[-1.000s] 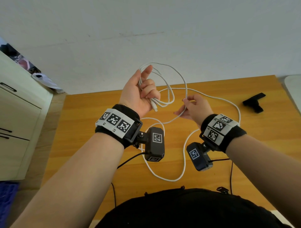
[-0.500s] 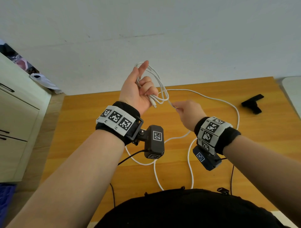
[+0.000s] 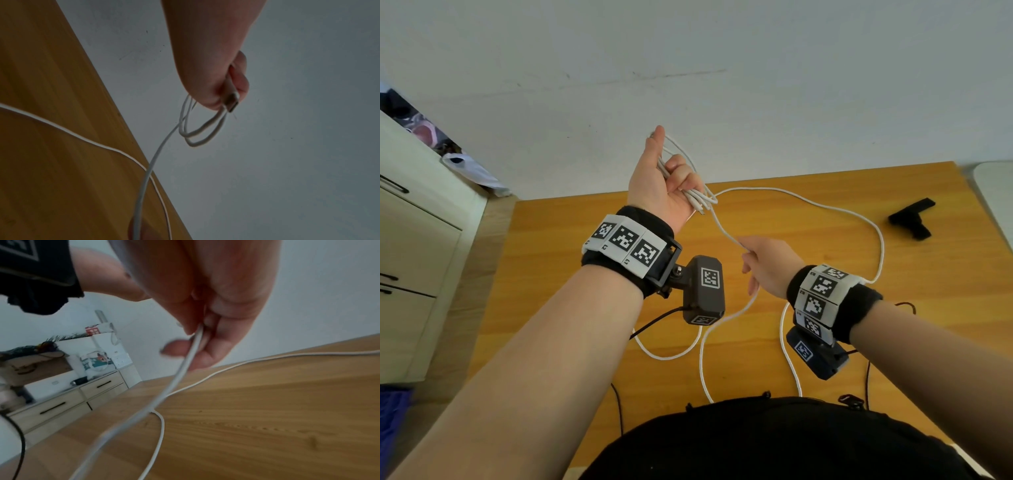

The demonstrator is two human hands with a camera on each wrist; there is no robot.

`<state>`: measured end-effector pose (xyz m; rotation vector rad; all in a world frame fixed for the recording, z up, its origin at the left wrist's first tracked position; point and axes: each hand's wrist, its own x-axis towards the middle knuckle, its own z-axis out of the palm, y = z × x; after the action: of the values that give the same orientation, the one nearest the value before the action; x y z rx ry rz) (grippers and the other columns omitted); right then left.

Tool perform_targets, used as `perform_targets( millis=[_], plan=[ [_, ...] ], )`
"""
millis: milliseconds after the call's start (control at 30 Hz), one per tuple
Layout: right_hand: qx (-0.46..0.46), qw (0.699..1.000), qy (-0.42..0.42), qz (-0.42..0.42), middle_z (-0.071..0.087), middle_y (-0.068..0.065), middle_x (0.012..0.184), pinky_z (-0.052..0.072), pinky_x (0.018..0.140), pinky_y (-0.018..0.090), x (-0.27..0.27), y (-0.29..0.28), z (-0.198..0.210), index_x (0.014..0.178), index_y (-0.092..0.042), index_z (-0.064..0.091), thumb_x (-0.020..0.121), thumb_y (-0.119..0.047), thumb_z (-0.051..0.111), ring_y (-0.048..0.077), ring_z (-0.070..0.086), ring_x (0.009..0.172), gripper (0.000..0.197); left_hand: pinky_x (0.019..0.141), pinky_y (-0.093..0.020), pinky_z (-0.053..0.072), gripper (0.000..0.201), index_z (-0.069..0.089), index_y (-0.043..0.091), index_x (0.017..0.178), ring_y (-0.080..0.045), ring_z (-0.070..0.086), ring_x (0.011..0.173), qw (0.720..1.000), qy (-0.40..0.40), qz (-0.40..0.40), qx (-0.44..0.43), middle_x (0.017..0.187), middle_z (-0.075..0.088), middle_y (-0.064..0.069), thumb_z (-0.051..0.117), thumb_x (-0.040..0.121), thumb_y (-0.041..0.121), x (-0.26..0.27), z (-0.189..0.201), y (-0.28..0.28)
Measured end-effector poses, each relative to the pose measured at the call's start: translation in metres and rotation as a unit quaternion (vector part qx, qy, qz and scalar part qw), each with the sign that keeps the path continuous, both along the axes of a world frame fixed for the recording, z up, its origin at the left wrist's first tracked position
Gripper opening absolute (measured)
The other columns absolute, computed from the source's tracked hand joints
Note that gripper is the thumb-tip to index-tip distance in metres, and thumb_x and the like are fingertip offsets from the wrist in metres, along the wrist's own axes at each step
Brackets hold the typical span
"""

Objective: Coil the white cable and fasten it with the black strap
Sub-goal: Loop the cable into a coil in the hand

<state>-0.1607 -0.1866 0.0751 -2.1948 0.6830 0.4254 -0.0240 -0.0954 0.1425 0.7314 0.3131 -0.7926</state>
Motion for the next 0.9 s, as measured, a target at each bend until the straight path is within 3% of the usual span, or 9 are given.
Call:
perform_targets(
  millis=[133, 233, 367, 500, 633, 767, 900],
  plan=[
    [-0.129, 0.989, -0.015, 0.076, 0.053, 0.015, 0.105, 0.052, 0.079, 0.037, 0.002, 0.001, 0.003, 0.136, -0.011, 0.043, 0.101, -0.012, 0.029, 0.03, 0.057, 0.084, 0.037, 0.049, -0.017, 0.022, 0.03, 0.055, 0.034, 0.123, -0.005, 0.021, 0.038, 1.0, -0.018, -0.02, -0.005, 0.054, 0.032, 0.007, 0.049, 0.094, 0.039, -0.002, 0.0, 0.001],
    [-0.167, 0.982, -0.024, 0.087, 0.041, 0.01, 0.103, 0.05, 0.074, 0.034, 0.005, 0.003, 0.005, 0.132, -0.014, 0.046, 0.1, -0.015, 0.032, 0.025, 0.049, 0.077, 0.035, 0.049, -0.017, 0.022, 0.02, 0.058, 0.034, 0.109, -0.005, 0.02, 0.038, 0.999, -0.037, -0.037, -0.005, 0.055, 0.033, 0.007, 0.049, 0.093, 0.041, -0.005, 0.0, 0.002],
    [-0.205, 0.972, -0.057, 0.103, 0.037, 0.006, 0.099, 0.053, 0.071, 0.037, 0.006, 0.007, 0.011, 0.125, -0.013, 0.051, 0.099, -0.015, 0.037, 0.03, 0.055, 0.08, 0.031, 0.047, -0.02, 0.024, 0.011, 0.055, 0.034, 0.099, -0.006, 0.021, 0.037, 0.994, -0.081, -0.065, 0.029, 0.056, 0.033, 0.006, 0.054, 0.091, 0.042, -0.006, 0.0, -0.001],
    [-0.197, 0.969, -0.103, 0.106, 0.045, 0.01, 0.104, 0.053, 0.075, 0.042, 0.007, 0.01, 0.015, 0.121, -0.008, 0.055, 0.096, -0.008, 0.04, 0.033, 0.057, 0.086, 0.029, 0.051, -0.022, 0.024, 0.019, 0.055, 0.036, 0.108, -0.007, 0.022, 0.041, 0.982, -0.13, -0.109, 0.08, 0.058, 0.036, 0.006, 0.052, 0.092, 0.045, -0.01, -0.004, -0.003],
    [-0.126, 0.976, -0.163, 0.069, 0.057, 0.01, 0.117, 0.046, 0.089, 0.034, 0.006, 0.01, 0.024, 0.125, -0.01, 0.054, 0.094, -0.009, 0.045, 0.026, 0.057, 0.103, 0.033, 0.053, -0.023, 0.027, 0.039, 0.041, 0.035, 0.136, -0.006, 0.024, 0.045, 0.948, -0.227, -0.175, 0.138, 0.06, 0.037, 0.006, 0.04, 0.098, 0.042, -0.014, -0.01, -0.002],
    [-0.066, 0.977, -0.201, 0.009, 0.064, -0.001, 0.094, 0.052, 0.075, 0.032, 0.003, 0.01, 0.029, 0.108, -0.013, 0.053, 0.085, -0.001, 0.05, 0.022, 0.061, 0.086, 0.026, 0.058, -0.027, 0.033, 0.039, 0.037, 0.04, 0.138, -0.007, 0.028, 0.05, 0.894, -0.332, -0.223, 0.203, 0.066, 0.032, 0.005, 0.033, 0.1, 0.036, -0.019, -0.02, 0.002],
    [-0.032, 0.975, -0.22, -0.017, 0.067, -0.005, 0.09, 0.05, 0.071, 0.021, 0.003, 0.01, 0.03, 0.094, -0.021, 0.048, 0.082, 0.002, 0.053, 0.014, 0.06, 0.081, 0.027, 0.061, -0.027, 0.04, 0.038, 0.039, 0.045, 0.137, -0.01, 0.036, 0.059, 0.85, -0.387, -0.243, 0.263, 0.067, 0.033, 0.005, 0.034, 0.099, 0.037, -0.024, -0.025, 0.004]
  ],
)
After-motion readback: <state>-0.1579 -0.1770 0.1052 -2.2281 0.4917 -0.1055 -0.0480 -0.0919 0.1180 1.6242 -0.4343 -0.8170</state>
